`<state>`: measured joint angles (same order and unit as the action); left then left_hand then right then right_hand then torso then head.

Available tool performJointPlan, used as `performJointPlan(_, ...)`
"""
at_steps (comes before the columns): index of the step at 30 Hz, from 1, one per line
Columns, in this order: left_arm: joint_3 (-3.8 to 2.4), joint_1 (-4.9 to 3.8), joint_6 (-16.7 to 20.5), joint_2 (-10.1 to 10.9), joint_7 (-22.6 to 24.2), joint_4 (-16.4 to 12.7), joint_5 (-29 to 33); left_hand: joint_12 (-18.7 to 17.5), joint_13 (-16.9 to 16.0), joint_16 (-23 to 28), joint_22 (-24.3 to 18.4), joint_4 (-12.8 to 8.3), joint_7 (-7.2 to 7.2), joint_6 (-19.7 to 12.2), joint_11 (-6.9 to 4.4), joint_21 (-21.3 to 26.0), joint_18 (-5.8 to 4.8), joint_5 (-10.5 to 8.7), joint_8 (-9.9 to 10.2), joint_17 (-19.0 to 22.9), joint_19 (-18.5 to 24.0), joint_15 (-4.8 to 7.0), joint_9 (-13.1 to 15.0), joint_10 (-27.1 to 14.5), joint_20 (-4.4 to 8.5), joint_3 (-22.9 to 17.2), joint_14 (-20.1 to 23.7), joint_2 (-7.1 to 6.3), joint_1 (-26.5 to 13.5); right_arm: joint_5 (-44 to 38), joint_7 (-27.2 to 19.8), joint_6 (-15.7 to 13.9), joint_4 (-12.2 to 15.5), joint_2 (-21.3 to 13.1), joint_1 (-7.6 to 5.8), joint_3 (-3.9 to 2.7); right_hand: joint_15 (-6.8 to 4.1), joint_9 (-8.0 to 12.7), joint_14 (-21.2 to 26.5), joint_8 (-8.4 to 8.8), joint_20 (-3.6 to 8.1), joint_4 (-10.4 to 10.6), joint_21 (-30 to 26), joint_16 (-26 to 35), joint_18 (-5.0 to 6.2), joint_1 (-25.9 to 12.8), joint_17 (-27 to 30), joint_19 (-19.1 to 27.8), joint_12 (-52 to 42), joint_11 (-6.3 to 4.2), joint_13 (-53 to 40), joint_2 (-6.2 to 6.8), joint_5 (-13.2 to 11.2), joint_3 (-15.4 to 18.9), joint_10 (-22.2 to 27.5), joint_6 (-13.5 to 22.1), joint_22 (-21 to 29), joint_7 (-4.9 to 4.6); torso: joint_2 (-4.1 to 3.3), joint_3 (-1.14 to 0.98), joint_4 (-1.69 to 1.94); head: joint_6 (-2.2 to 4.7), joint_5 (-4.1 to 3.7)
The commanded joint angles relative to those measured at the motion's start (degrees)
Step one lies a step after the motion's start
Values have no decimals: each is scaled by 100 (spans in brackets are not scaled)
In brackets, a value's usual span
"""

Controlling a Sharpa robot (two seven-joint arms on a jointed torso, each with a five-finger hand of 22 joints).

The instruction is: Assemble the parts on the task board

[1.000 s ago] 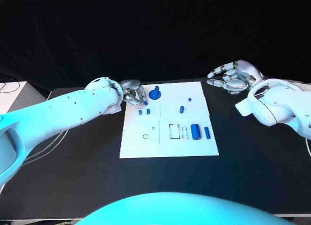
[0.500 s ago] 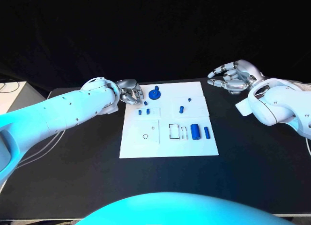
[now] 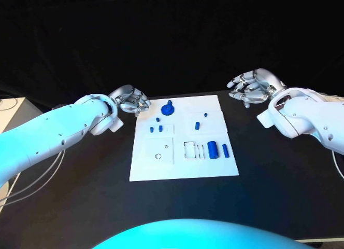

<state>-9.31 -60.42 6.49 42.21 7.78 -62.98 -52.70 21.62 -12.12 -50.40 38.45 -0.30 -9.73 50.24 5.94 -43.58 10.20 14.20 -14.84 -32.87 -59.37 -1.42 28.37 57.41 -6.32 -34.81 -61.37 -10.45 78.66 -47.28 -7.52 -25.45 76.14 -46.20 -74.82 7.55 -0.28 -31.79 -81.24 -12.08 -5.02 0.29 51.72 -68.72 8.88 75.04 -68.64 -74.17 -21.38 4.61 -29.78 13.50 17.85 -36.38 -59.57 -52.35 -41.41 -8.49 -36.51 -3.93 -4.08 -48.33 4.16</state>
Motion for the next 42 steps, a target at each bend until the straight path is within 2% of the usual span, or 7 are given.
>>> performJointPlan(1,-109,194,-53,194,678,-341,2171,-97,103,444,-185,9,2,105,9,288,40,-8,-36,246,171,-23,4,138,-24,63,136,61,-29,-1156,204,17,-146,100,-11,-2,2,9,-198,102,-8,-79,344,-226,-73,70,-152,-236,609,22,668,0,-63,-118,-225,-87,-415,-70,39,22,6,82,-104)
performJointPlan(8,-492,678,-547,594,1005,-1032,3034,-848,553,2189,-955,83,10,304,78,1436,-2,-15,101,977,679,-271,-86,592,-281,169,467,70,-94,-2742,778,248,-523,407,-51,44,7,127,-512,251,-23,-119,1054,-688,-223,54,-538,-698,1228,16,1384,38,-234,-207,-534,-253,-1279,-42,79,43,18,234,-319)
performJointPlan(12,-737,943,-781,699,1097,-1354,3164,-1270,755,2884,-1407,100,42,398,101,2027,9,-8,214,1198,670,-326,-177,839,-411,246,244,103,-96,-3420,1092,468,-712,637,-71,107,3,147,-545,276,-24,-108,1142,-752,-245,21,-582,-763,1326,15,1496,84,-339,-188,-581,-285,-1388,-24,96,51,56,270,-339)
performJointPlan(19,-988,1244,-930,792,1202,-1765,3246,-1697,825,3514,-2073,160,25,412,154,2895,26,0,358,1396,757,-425,-268,963,-623,179,169,49,-138,-4059,1363,698,-1028,1095,5,231,9,176,-554,323,-26,-97,1111,-755,-240,-11,-558,-786,1445,24,1615,154,-410,-171,-575,-282,-1352,-20,78,47,92,282,-323)
performJointPlan(24,-1221,1469,-903,846,1279,-2005,3362,-1806,831,3853,-2309,196,-4,371,203,3047,42,-17,443,1525,261,-484,-314,913,-564,241,293,17,-155,-4268,1439,837,-1248,1383,129,272,33,209,-553,381,-41,-92,1080,-757,-239,-32,-534,-797,1583,60,1733,228,-433,-150,-479,-248,-1324,-40,51,44,142,282,-337)
performJointPlan(31,-1415,1627,-811,876,1361,-2140,3468,-1807,831,3928,-2303,165,12,375,198,2880,30,-15,501,1539,-312,-413,-360,878,-400,395,146,54,-106,-4346,1466,990,-1376,1546,237,294,50,232,-551,423,-55,-95,1059,-762,-237,-41,-522,-802,1660,81,1802,269,-454,-117,-414,-216,-1307,-52,29,46,184,264,-360)
performJointPlan(42,-1489,1684,-720,891,1423,-2253,3571,-1808,833,4029,-2408,182,-34,356,210,3034,-5,-2,556,1553,-193,-449,-402,830,-426,438,181,56,-119,-4457,1556,1121,-1528,1668,323,310,115,326,-521,570,-112,-150,906,-746,-212,-3,-445,-778,1777,169,2027,273,-481,244,-87,-126,-1159,-146,24,56,188,255,-384)
